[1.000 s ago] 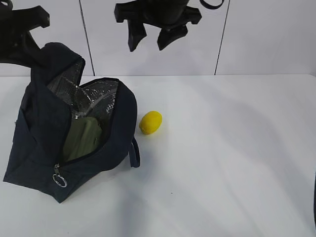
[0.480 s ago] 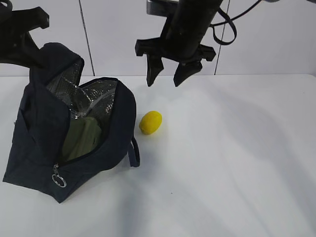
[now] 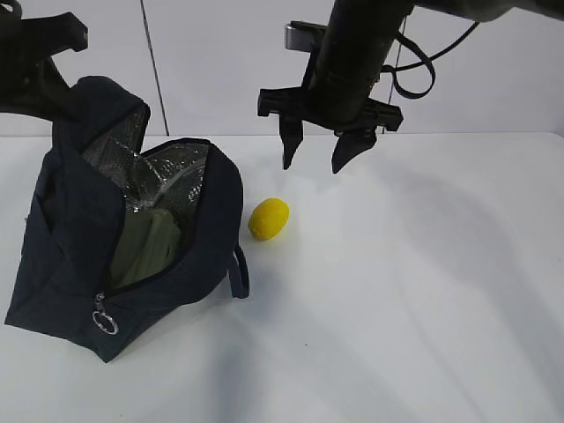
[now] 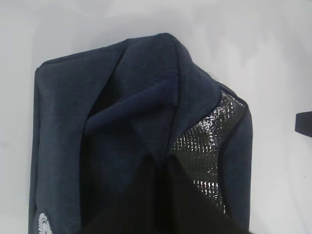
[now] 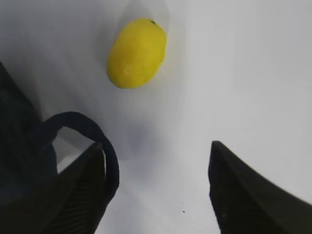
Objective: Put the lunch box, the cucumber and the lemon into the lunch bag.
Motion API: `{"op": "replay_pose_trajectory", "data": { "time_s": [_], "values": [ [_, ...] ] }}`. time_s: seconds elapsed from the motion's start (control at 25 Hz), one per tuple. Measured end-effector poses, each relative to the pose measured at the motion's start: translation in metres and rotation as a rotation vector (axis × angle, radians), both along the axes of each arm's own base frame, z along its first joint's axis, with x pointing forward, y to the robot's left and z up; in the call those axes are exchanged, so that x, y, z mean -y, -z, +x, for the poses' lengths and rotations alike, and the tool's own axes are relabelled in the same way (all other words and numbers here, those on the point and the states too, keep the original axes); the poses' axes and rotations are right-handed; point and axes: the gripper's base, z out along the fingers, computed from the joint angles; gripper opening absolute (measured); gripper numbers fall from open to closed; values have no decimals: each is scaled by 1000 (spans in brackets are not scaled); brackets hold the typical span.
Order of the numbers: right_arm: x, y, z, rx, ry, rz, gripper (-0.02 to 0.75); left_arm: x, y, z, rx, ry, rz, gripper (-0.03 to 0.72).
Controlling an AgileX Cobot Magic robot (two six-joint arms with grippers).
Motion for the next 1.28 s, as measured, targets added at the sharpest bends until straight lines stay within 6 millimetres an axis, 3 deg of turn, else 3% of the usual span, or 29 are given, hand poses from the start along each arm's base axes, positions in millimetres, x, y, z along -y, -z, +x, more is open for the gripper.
{"op": "replay_pose_trajectory", "data": {
  "time_s": [0.28, 0.84, 1.28],
  "values": [
    [-10, 42, 7, -142, 164, 52, 505, 0, 0, 0, 0, 0, 0, -5],
    [-33, 76, 24, -73, 350, 164, 505, 0, 0, 0, 4, -1, -1, -5],
    [-38, 111, 33, -77, 410, 160, 506, 0, 0, 1, 7, -2, -2, -5]
  ]
}}
